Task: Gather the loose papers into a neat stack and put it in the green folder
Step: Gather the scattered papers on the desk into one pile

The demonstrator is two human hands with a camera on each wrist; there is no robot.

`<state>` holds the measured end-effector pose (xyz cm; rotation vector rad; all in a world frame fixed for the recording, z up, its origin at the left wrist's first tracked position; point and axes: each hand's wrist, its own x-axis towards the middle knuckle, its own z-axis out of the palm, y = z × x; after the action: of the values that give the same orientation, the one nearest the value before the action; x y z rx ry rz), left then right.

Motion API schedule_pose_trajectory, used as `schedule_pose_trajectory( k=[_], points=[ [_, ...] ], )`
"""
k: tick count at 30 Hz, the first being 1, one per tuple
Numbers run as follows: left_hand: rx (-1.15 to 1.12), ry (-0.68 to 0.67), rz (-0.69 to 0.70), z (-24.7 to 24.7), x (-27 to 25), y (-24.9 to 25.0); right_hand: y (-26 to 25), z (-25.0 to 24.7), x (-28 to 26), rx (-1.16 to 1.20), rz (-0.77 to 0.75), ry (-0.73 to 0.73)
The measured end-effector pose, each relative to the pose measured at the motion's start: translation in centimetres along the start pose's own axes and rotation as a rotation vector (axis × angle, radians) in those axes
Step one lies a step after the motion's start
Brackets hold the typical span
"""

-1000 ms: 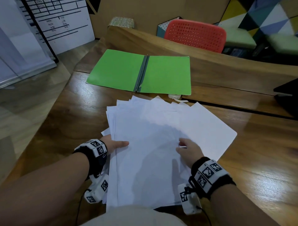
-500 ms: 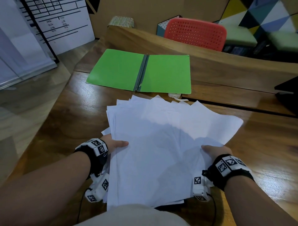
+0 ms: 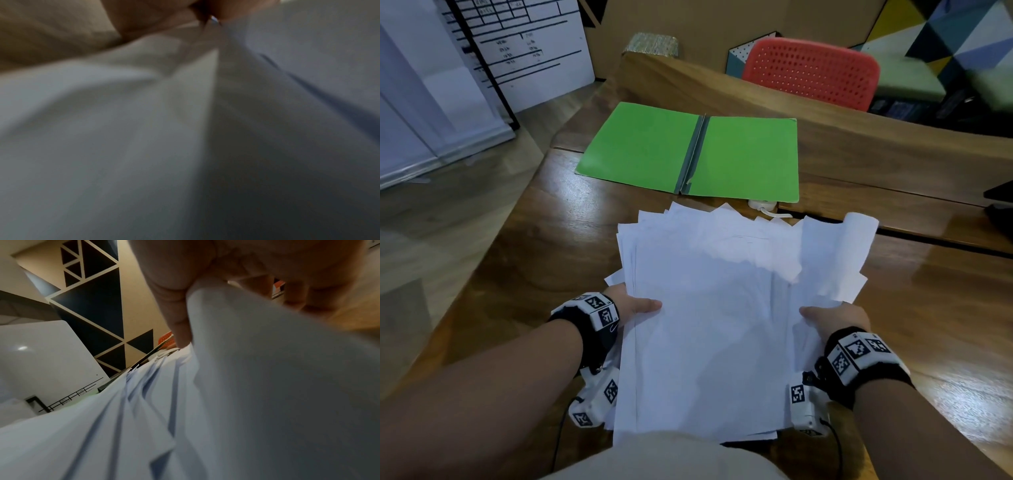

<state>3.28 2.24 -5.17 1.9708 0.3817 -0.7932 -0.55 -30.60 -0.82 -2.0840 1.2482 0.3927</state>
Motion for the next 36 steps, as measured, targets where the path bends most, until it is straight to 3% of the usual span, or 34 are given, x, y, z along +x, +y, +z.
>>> schedule_pose_trajectory(
  k=[4,10,20,28,33,36],
  points=[
    [-0.006,0.014,0.005,0.2,0.3,-0.1,-0.6,-0.4,0.0,0.024,-0.040,0.002],
    [0.017,-0.001,0.018,0.1,0.5,-0.2,-0.2,-1.7,0.6,0.133,0.062,-0.035],
    [0.006,-0.016,0.023,0.0,0.3,-0.2,0.2,-1.4,0.5,0.182,0.091,-0.121],
    [0.020,-0.018,0.017,-0.1,-0.1,0.0,2.0,-3.7,1.6,0.330,0.148,-0.016],
    [0.010,-0.022,0.017,0.0,-0.3,0.3,3.5,-2.9,1.2,0.298,0.183,-0.137],
    [0.013,-0.017,0.010,0.0,-0.3,0.3,3.1,-3.1,1.0,0.268,0.188,-0.086]
  ],
)
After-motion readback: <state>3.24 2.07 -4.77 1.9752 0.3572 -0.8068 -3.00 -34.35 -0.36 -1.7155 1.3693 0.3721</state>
